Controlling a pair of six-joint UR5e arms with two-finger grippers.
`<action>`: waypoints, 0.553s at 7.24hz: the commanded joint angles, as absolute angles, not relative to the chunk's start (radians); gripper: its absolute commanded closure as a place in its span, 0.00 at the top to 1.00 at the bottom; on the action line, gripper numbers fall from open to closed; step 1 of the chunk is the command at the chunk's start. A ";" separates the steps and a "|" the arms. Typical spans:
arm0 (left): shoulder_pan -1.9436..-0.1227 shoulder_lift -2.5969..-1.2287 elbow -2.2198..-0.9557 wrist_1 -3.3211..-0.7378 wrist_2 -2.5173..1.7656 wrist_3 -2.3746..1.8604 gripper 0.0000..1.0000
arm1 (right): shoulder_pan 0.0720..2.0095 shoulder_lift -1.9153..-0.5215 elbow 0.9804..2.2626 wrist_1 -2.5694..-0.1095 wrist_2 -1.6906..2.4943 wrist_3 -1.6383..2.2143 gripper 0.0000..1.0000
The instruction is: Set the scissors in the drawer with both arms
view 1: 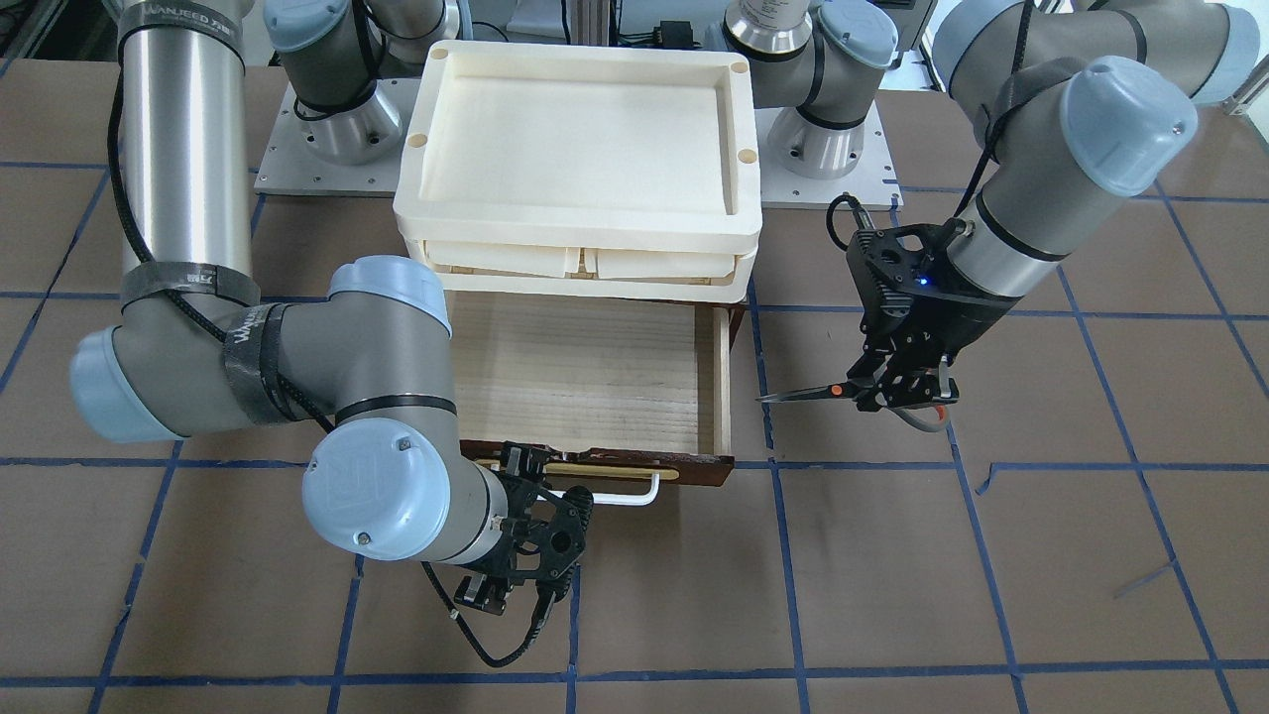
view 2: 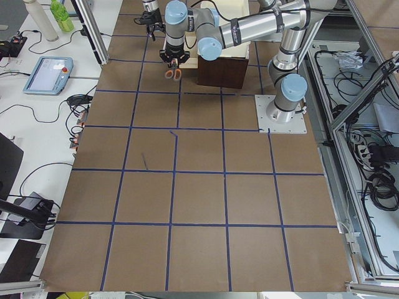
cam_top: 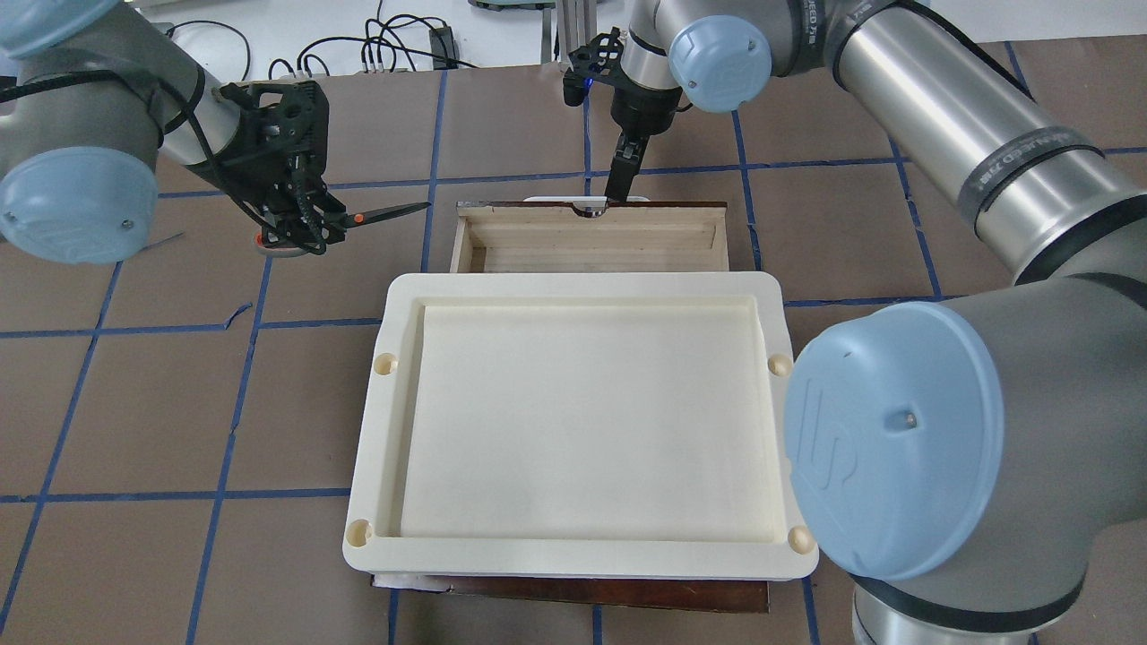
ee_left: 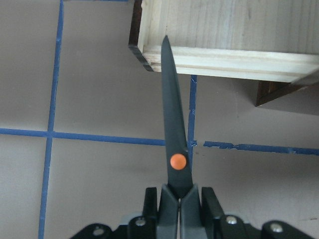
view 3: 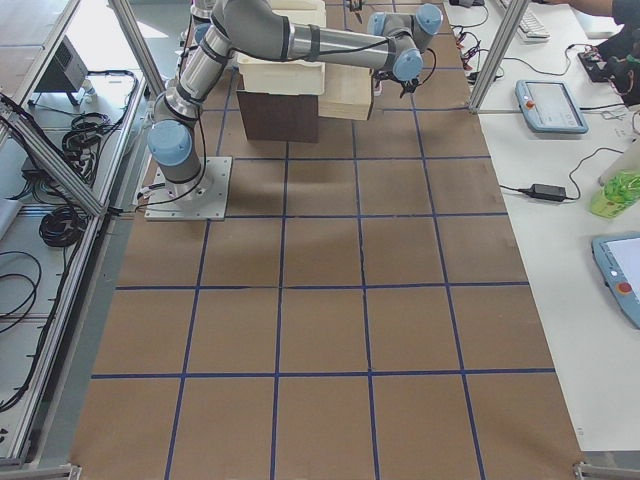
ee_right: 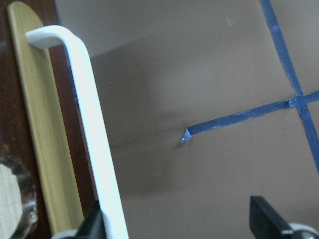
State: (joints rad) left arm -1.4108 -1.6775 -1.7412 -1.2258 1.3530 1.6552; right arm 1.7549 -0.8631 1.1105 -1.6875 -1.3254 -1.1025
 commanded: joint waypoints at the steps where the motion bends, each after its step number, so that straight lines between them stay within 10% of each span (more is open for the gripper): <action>1: -1.411 -1.678 -1.741 -1.226 1.353 1.655 0.13 | 1.753 -0.848 1.088 -1.687 -1.325 -1.103 1.00; 4: -1.411 -1.677 -1.741 -1.226 1.353 1.655 0.13 | 1.747 -0.833 1.063 -1.687 -1.324 -1.103 1.00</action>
